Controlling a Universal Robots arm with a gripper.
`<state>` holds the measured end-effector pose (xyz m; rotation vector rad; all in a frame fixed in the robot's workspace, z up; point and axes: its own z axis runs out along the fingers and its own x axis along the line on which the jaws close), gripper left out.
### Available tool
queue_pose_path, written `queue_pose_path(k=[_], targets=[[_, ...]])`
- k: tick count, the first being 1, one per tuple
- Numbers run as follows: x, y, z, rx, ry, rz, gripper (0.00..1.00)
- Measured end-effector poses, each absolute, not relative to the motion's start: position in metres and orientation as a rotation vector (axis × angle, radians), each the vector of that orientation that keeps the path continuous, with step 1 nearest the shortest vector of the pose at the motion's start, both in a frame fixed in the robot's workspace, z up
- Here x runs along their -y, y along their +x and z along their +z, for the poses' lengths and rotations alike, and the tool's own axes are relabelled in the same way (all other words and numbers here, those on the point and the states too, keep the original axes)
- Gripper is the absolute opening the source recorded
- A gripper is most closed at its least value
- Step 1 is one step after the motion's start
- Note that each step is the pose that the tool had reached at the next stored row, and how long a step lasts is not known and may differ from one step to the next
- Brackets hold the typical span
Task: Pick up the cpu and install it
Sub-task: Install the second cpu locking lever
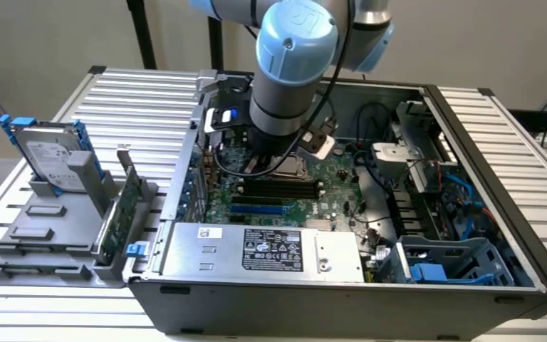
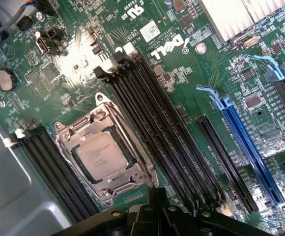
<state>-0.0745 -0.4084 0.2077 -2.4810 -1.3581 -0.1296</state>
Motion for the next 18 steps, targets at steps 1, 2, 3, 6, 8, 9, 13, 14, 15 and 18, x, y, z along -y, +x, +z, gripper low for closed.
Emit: queue_pose_path(k=[1, 2, 3, 6, 8, 9, 13, 14, 15, 18], targets=[[0.408, -0.075, 0.206, 1.359, -2.483, -0.129, 0.11], [0.408, -0.075, 0.205, 1.360, -2.485, -0.129, 0.11], [0.408, -0.075, 0.203, 1.361, -2.486, -0.129, 0.11], [0.406, -0.076, 0.200, 1.364, -2.491, -0.128, 0.11], [0.404, -0.077, 0.198, 1.366, -2.494, -0.128, 0.11], [0.404, -0.077, 0.197, 1.366, -2.495, -0.128, 0.11], [0.401, -0.077, 0.195, 1.368, -2.497, -0.127, 0.11], [0.400, -0.077, 0.194, 1.368, -2.499, -0.125, 0.11], [0.400, -0.078, 0.193, 1.370, -2.502, -0.124, 0.11], [0.398, -0.078, 0.192, 1.376, -2.513, -0.114, 0.11]])
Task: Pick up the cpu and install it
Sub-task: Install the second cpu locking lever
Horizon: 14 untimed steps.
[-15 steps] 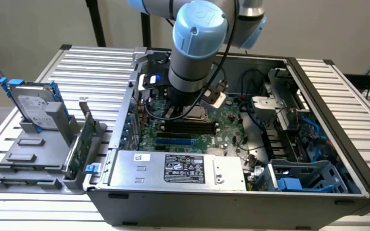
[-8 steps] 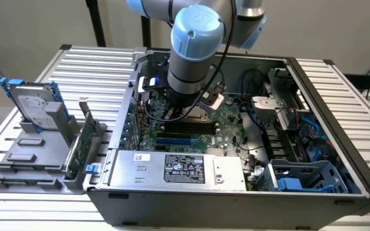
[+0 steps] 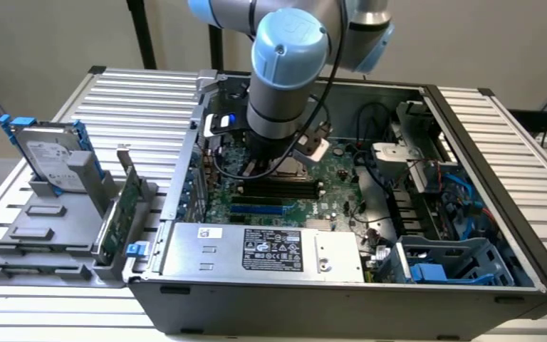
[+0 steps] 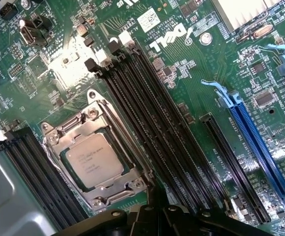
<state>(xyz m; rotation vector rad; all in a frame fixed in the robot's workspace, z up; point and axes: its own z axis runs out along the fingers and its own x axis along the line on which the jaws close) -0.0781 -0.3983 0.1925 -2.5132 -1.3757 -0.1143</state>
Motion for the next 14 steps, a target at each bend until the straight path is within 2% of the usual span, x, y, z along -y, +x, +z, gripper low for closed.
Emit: queue_pose_path(k=[5, 14], targets=[[0.398, -0.078, 0.194, 1.381, -2.523, -0.107, 0.11], [0.397, -0.079, 0.222, 1.381, -2.525, -0.105, 0.11]])
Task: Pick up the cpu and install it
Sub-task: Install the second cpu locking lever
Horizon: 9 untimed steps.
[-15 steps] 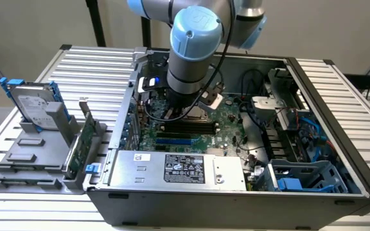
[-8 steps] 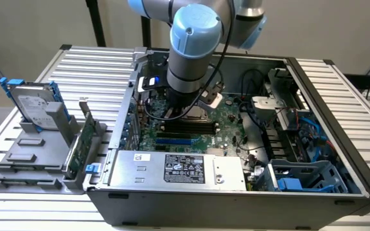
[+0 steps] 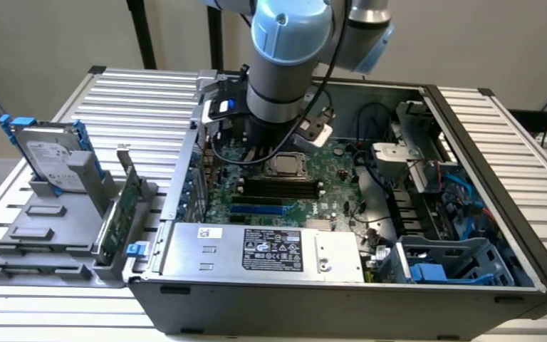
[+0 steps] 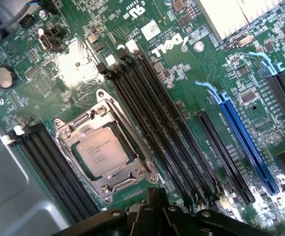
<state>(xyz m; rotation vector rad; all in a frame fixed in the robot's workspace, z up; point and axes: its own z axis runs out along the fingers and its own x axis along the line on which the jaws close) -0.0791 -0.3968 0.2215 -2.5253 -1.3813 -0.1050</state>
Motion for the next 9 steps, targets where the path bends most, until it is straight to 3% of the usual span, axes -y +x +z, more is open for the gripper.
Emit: queue_pose_path(k=[9], targets=[[0.3963, -0.0816, 0.2309, 1.382, -2.525, -0.105, 0.11]])
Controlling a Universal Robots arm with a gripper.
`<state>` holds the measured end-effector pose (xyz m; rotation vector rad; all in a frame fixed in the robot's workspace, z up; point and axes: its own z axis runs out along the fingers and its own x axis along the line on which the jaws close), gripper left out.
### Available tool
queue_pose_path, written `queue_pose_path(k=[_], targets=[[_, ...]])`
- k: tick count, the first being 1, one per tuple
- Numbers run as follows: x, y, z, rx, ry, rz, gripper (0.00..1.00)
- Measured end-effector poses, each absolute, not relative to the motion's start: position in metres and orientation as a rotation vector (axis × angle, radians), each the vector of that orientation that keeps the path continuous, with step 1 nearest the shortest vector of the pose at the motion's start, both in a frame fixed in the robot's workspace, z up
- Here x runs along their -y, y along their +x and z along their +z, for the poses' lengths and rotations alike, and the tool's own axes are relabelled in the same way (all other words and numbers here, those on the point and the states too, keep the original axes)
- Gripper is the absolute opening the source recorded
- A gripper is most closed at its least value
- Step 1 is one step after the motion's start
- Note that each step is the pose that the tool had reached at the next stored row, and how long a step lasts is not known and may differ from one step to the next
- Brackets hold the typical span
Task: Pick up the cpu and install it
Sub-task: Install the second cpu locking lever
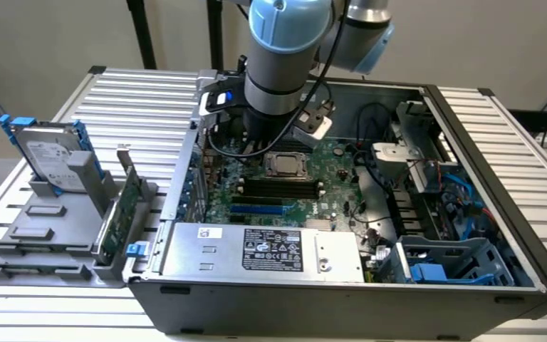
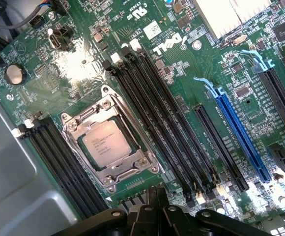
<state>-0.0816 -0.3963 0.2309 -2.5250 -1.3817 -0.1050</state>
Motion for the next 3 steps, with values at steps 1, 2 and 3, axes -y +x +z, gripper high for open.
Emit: queue_pose_path(k=[1, 2, 3], targets=[[0.3963, -0.0816, 0.2309, 1.382, -2.525, -0.105, 0.11], [0.3963, -0.0816, 0.2309, 1.382, -2.525, -0.105, 0.11], [0.3963, -0.0816, 0.2309, 1.382, -2.525, -0.105, 0.11]])
